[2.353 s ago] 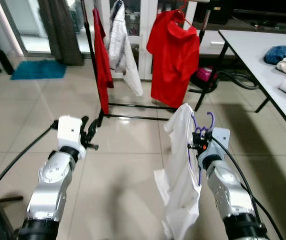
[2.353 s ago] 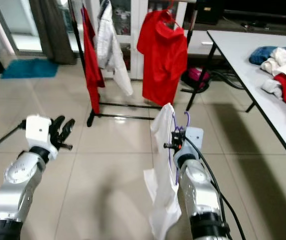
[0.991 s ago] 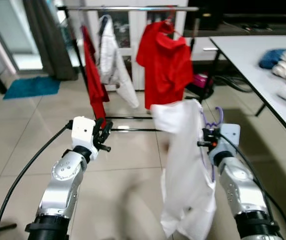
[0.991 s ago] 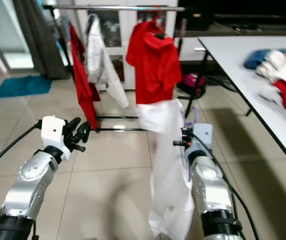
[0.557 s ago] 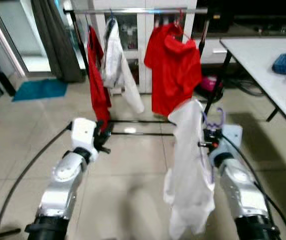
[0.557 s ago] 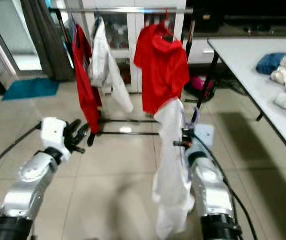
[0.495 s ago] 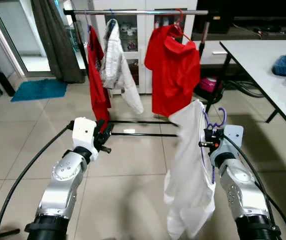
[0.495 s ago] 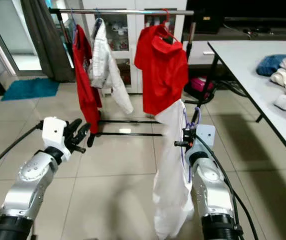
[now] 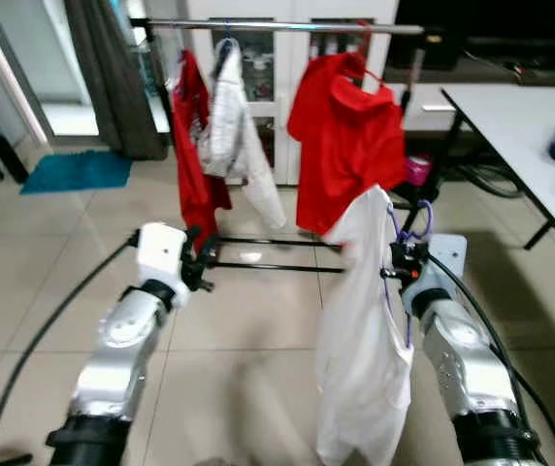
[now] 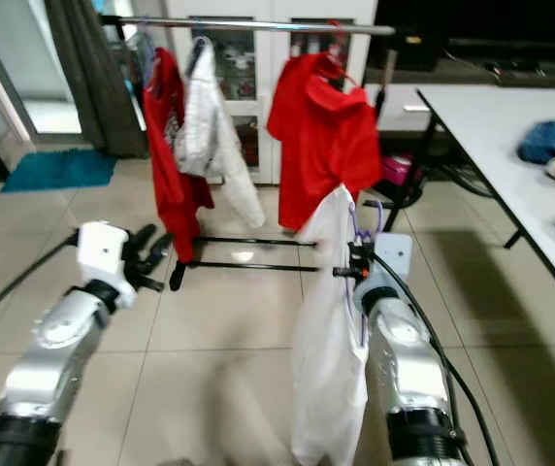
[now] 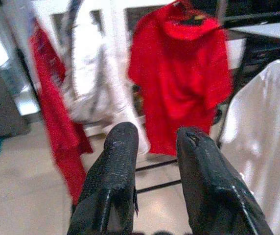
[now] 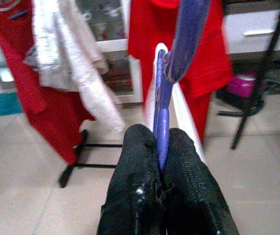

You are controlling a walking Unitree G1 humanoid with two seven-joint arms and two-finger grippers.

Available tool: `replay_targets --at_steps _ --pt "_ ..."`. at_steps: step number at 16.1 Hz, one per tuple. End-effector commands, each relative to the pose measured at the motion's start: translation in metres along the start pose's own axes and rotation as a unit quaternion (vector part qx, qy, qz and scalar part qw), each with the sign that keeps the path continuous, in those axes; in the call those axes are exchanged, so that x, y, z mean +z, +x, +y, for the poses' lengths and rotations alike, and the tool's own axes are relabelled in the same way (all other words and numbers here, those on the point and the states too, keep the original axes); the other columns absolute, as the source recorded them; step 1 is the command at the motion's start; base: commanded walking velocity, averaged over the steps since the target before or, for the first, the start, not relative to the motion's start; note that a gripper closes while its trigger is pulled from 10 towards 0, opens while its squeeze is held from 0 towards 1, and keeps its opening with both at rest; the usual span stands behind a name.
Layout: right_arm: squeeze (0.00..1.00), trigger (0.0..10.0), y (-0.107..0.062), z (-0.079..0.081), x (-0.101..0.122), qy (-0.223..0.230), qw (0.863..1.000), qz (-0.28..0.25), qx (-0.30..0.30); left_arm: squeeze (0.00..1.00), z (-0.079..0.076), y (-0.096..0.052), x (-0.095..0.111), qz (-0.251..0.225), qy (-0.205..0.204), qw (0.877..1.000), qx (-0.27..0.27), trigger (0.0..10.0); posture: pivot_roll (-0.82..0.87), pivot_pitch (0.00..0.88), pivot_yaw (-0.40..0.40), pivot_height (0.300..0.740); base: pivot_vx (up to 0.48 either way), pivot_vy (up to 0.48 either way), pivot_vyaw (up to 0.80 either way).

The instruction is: Hang hanger

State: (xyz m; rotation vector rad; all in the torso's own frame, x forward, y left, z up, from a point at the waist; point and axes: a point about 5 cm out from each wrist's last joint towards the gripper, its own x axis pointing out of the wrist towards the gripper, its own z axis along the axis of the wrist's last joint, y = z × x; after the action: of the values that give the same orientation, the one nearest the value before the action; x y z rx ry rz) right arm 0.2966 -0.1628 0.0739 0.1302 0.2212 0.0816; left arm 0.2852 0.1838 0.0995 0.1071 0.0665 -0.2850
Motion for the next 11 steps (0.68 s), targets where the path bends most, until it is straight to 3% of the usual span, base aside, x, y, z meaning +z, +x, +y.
replay_targets --at_steps 1,4,6,11 --pt "0.0 10.0 0.004 0.004 0.007 -0.004 1.0 -0.013 0.01 0.0 0.003 -0.003 -0.002 0.006 -0.001 1.0 0.005 10.0 -0.04 0.033 -0.013 0.74 0.33 0.0 0.0" --pt "0.0 10.0 0.003 0.006 0.008 -0.005 1.0 -0.01 0.014 0.0 0.002 -0.002 0.001 0.002 -0.001 1.0 0.009 10.0 -0.03 0.041 -0.021 0.74 0.329 0.0 0.0" --pt "0.0 10.0 0.002 0.004 0.008 -0.006 1.0 -0.009 0.014 0.0 -0.002 -0.002 0.007 -0.001 0.021 1.0 -0.009 10.0 -0.04 0.052 -0.027 0.74 0.328 0.0 0.0" --pt "0.0 10.0 -0.001 0.001 0.011 -0.01 1.0 -0.014 0.012 0.0 -0.003 -0.001 0.017 -0.016 0.018 1.0 -0.006 10.0 -0.06 0.077 -0.042 0.74 0.329 0.0 0.0"
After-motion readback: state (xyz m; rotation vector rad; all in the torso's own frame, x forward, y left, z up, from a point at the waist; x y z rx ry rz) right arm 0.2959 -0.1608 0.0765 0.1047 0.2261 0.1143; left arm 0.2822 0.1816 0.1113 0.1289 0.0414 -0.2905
